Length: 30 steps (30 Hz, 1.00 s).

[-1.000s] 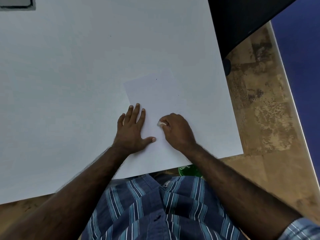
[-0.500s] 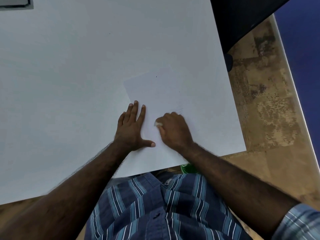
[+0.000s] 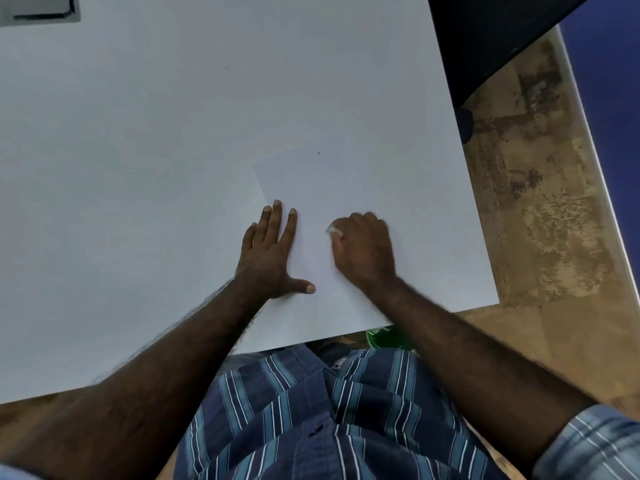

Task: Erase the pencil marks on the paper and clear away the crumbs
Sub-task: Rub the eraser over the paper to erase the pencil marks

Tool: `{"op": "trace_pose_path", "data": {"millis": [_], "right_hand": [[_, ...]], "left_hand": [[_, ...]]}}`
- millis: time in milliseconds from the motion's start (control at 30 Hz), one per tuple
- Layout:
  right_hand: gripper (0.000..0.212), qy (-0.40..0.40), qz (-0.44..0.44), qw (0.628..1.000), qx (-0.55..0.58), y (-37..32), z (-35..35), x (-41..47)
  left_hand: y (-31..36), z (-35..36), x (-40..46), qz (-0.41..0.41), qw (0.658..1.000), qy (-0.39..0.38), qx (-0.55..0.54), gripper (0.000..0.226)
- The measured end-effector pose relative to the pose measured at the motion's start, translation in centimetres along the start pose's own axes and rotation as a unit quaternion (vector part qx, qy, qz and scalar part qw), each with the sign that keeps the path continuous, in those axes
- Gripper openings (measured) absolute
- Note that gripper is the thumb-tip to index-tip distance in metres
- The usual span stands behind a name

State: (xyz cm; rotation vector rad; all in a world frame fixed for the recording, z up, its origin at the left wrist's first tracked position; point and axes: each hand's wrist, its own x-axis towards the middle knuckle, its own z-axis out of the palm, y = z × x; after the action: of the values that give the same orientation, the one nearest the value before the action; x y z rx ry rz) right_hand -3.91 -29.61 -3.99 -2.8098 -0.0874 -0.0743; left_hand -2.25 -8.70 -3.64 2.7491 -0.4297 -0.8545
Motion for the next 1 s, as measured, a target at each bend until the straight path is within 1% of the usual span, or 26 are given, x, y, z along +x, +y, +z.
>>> {"op": "trace_pose_path", "data": {"millis": [67,133,200,267,300,333,400,500,567,600,700,767,833,933,967,1000], "right_hand": [[0.014,0.015,0.052,0.999,-0.004,0.5,-0.1,0.7],[0.015,0.006,0.053,0.998,0.015,-1.0,0.3,0.0],[0.019,-0.032,0.013,0.998,0.059,-3.1,0.9,-1.4],[0.023,-0.061,-0.047,0.994,0.074,-4.0,1.3,-2.4],[0.023,-0.063,-0.065,0.993,0.070,-3.7,1.3,-2.2],[0.021,-0.055,-0.066,0.994,0.061,-3.1,1.1,-1.7],[0.015,-0.025,-0.027,0.999,0.036,-1.4,0.7,-0.2],[0.012,0.027,0.070,0.997,0.012,1.0,0.1,1.7],[0.014,0.031,0.085,0.996,0.024,0.4,0.3,1.4],[0.016,0.018,0.072,0.996,0.040,-0.6,0.5,0.8],[0.023,-0.056,-0.012,0.995,0.083,-4.0,1.6,-1.7],[0.024,-0.066,-0.049,0.994,0.078,-4.4,1.6,-2.0],[0.018,-0.035,-0.019,0.997,0.059,-2.9,1.3,-1.0],[0.013,0.038,0.090,0.995,0.021,-0.3,0.3,1.2],[0.013,0.046,0.111,0.993,0.019,-0.2,0.2,1.4],[0.014,0.043,0.109,0.993,0.026,-0.6,0.3,1.2]], "left_hand": [[0.1,0.0,0.0,-0.002,1.000,-0.006,0.001,0.153],[0.2,-0.1,0.1,-0.003,1.000,-0.007,0.002,0.154],[0.3,-0.2,0.1,-0.004,1.000,-0.008,0.007,0.155],[0.4,-0.2,0.1,-0.006,1.000,-0.009,0.014,0.155],[0.6,-0.2,0.1,-0.008,1.000,-0.012,0.015,0.156],[0.7,-0.3,0.2,-0.010,1.000,-0.018,0.017,0.156],[0.8,-0.4,0.3,-0.015,0.999,-0.029,0.022,0.157],[1.0,-0.6,0.3,-0.018,0.999,-0.038,0.022,0.157],[1.1,-0.6,0.4,-0.019,0.999,-0.036,0.022,0.158],[1.1,-0.6,0.4,-0.020,0.999,-0.034,0.023,0.158],[1.0,-0.3,0.3,-0.016,0.999,-0.018,0.027,0.159],[0.9,-0.2,0.3,-0.015,0.999,-0.010,0.030,0.160],[0.9,-0.2,0.3,-0.017,0.999,-0.020,0.027,0.159],[0.8,-0.4,0.3,-0.016,0.999,-0.027,0.021,0.158],[0.9,-0.5,0.3,-0.015,0.999,-0.027,0.021,0.158],[0.9,-0.5,0.3,-0.014,0.999,-0.026,0.020,0.157]]}}
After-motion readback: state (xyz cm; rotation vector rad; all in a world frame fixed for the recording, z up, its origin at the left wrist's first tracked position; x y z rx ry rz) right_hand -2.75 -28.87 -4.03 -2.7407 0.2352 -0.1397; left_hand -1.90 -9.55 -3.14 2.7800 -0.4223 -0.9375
